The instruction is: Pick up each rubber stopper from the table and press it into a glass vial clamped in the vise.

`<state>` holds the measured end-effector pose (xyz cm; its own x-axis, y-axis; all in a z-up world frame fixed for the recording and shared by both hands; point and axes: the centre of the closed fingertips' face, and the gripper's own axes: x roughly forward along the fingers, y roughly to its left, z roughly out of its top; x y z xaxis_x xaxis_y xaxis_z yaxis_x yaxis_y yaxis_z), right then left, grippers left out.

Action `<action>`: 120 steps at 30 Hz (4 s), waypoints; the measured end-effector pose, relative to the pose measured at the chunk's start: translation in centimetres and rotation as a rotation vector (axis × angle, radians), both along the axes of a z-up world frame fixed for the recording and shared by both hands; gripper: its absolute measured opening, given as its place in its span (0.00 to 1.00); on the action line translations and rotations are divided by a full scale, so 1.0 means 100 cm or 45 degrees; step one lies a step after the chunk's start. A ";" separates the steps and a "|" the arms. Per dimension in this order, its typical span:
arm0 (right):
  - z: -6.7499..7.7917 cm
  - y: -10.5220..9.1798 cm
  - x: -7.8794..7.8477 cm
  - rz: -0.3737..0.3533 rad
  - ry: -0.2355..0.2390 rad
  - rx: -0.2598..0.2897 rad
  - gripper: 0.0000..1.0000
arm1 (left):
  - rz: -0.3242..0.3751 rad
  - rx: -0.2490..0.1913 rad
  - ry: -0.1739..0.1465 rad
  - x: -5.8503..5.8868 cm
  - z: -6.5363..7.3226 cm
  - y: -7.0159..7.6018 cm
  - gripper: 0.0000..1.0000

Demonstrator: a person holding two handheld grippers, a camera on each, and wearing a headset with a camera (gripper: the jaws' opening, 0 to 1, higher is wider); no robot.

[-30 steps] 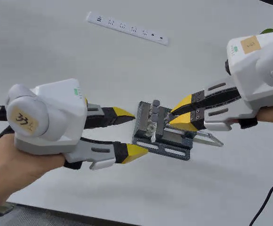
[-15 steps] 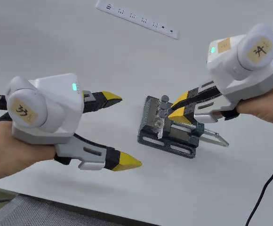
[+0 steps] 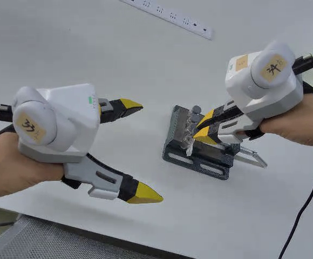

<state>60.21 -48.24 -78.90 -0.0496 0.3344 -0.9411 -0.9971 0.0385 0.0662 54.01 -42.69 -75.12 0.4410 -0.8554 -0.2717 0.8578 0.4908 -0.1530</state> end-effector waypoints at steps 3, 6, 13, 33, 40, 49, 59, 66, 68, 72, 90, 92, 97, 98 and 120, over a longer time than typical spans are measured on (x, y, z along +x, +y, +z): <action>-0.003 -0.001 0.002 0.000 0.000 -0.011 0.06 | 0.007 -0.005 0.001 0.000 0.001 0.000 0.99; -0.004 -0.002 0.001 -0.003 0.002 -0.014 0.06 | 0.012 -0.018 0.003 0.000 0.001 0.001 0.99; -0.007 -0.003 0.000 -0.005 0.003 -0.022 0.06 | 0.014 -0.028 0.005 0.000 0.000 0.000 0.99; -0.010 0.000 -0.001 0.123 -0.094 -0.127 0.06 | 0.009 -0.043 0.022 -0.002 -0.004 -0.002 0.99; -0.012 -0.001 -0.001 0.106 -0.090 -0.126 0.05 | 0.010 -0.047 0.023 -0.002 -0.003 -0.004 0.98; -0.013 0.000 -0.001 0.114 -0.110 -0.113 0.06 | 0.002 -0.047 0.013 -0.001 0.002 -0.009 0.97; -0.013 0.000 -0.002 0.091 -0.117 -0.085 0.09 | 0.004 -0.048 0.014 -0.003 0.002 -0.007 0.97; -0.012 -0.001 -0.002 0.071 -0.120 -0.071 0.10 | 0.006 -0.050 0.016 -0.003 0.002 -0.007 0.96; -0.010 0.000 -0.001 0.063 -0.116 -0.058 0.10 | 0.005 -0.051 0.016 -0.003 0.002 -0.008 0.96; -0.005 -0.001 0.002 0.053 -0.122 -0.044 0.09 | 0.004 -0.051 0.014 -0.003 0.003 -0.008 0.96; -0.004 -0.001 0.001 0.033 -0.062 -0.014 0.01 | -0.002 -0.054 0.024 -0.004 0.001 -0.008 0.95; -0.004 -0.001 0.001 0.034 -0.060 -0.017 0.01 | -0.001 -0.055 0.024 -0.004 0.001 -0.007 0.95; -0.007 -0.001 0.000 0.040 -0.045 -0.020 0.01 | 0.004 -0.053 0.030 -0.003 -0.002 -0.005 0.94; -0.007 0.000 -0.001 0.038 -0.037 -0.019 0.00 | 0.006 -0.055 0.033 -0.003 -0.002 -0.005 0.94; -0.009 0.000 -0.002 0.084 0.025 -0.106 0.01 | 0.015 -0.071 0.026 0.002 0.001 -0.008 0.93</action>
